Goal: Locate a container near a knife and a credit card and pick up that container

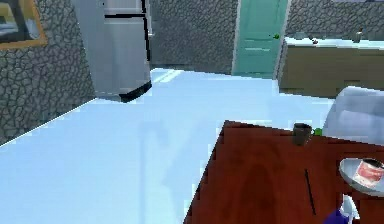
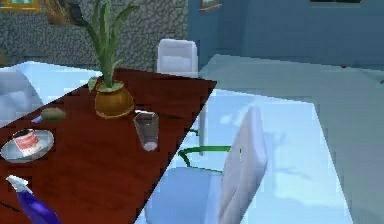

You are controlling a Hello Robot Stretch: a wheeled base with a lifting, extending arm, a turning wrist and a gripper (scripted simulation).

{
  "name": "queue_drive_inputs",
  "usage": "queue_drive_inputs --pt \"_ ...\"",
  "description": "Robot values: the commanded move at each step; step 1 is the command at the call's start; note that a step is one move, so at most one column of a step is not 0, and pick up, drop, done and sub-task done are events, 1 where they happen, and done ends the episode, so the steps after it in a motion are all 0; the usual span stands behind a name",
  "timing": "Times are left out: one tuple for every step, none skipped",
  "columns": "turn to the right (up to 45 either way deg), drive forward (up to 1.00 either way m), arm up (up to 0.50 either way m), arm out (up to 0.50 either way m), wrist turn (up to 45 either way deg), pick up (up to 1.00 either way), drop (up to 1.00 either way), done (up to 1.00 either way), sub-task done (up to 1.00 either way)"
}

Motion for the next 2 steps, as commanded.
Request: queue_drive_inputs --pt "-39.0 0.0 0.0 0.0 0.0 0.0 0.0 0.0 0.0" --pt "45.0 0.0 0.0 0.0 0.0 0.0 0.0 0.0 0.0"
